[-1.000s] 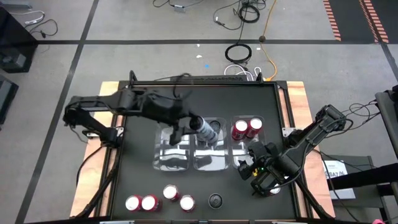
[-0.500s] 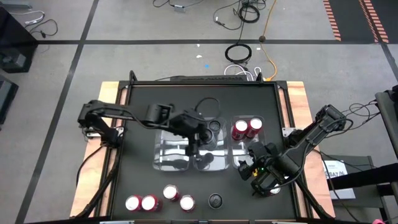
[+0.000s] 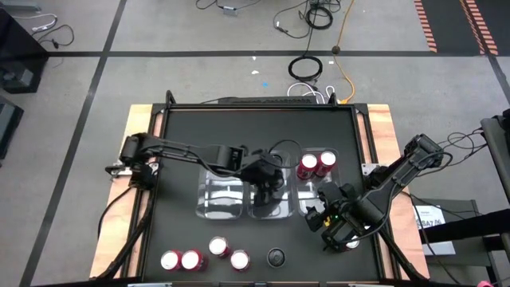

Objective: Sort soda cans
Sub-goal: Put the top white soda can into the center transparent bin

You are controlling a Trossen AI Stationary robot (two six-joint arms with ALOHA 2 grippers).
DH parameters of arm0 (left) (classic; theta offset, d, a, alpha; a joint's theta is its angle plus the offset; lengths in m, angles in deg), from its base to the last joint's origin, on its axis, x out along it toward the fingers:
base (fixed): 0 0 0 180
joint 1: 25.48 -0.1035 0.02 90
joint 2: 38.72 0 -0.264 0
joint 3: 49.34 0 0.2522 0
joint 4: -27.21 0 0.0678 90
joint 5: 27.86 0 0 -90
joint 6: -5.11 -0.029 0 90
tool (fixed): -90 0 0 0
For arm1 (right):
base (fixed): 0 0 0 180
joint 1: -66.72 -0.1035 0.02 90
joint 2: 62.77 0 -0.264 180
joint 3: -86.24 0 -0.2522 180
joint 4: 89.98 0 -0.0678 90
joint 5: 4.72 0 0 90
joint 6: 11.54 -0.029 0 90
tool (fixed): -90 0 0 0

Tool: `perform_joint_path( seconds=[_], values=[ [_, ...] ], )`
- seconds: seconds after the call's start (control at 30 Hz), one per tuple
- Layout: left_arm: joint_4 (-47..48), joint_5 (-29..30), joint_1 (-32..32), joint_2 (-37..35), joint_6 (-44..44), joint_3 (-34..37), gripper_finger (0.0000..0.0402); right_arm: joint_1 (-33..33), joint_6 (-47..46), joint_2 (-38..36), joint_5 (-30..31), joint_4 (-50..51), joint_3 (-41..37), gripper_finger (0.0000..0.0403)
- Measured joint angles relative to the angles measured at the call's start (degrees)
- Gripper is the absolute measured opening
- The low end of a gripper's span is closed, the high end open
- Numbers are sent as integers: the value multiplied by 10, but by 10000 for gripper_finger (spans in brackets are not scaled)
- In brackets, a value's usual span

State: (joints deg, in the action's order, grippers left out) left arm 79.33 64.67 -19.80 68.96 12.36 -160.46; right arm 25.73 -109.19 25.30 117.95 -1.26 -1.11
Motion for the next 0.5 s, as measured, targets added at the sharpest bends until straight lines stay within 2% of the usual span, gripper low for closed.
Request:
perform_joint_path(
  seconds=[0.5],
  values=[
    [-4, -5, -26, 40, 0, 0, 276, 0, 11, 0, 0, -1, 0, 345]
  ],
)
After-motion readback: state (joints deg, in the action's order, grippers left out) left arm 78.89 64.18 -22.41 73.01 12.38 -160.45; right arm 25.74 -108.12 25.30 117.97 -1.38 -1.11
